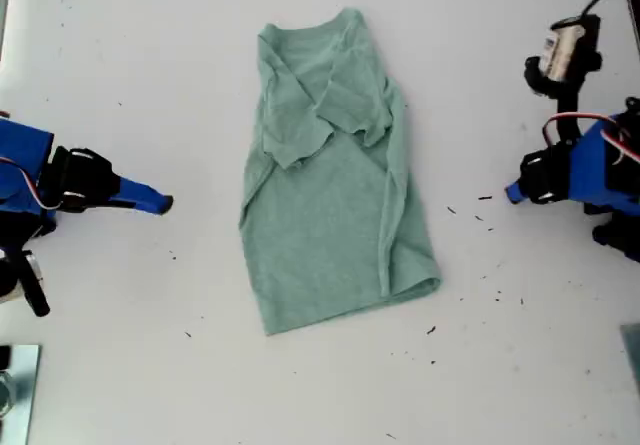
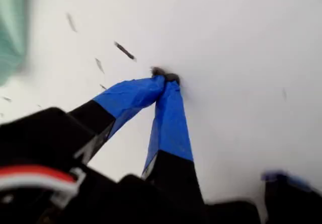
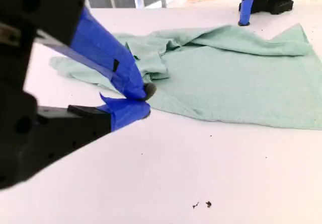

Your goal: Fold t shirt

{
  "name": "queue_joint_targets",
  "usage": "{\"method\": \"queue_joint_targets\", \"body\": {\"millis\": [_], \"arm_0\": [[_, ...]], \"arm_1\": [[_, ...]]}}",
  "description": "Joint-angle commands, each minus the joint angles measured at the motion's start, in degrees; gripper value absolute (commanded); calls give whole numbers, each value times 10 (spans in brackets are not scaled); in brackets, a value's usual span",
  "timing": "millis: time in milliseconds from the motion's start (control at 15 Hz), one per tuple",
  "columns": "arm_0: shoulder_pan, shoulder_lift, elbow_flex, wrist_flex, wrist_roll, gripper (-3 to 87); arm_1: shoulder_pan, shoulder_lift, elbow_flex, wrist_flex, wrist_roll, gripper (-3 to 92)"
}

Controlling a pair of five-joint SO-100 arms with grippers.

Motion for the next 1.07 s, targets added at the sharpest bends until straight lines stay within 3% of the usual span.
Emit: {"method": "queue_joint_targets", "body": {"millis": [0,200,400,467,600,667,733,1000], "arm_0": [[34,-59,-53,-33,-62,-3],[107,-505,-392,-22,-140,-3],[147,-842,-748,59,-149,-2],[149,-917,-827,78,-115,-2],[143,-1028,-931,105,-68,43],[143,-1068,-976,115,-49,170],[143,-1096,-1013,124,-33,213],[129,-1210,-1070,159,-18,232]], "arm_1": [[25,-3,14,-31,-11,-8],[43,-89,12,-86,-27,-8],[53,-115,13,-111,-38,-8],[54,-114,13,-111,-40,-8],[55,-113,16,-114,-39,-8],[55,-113,16,-114,-39,-8],[54,-113,17,-115,-39,-8],[52,-112,18,-117,-40,-8]]}}
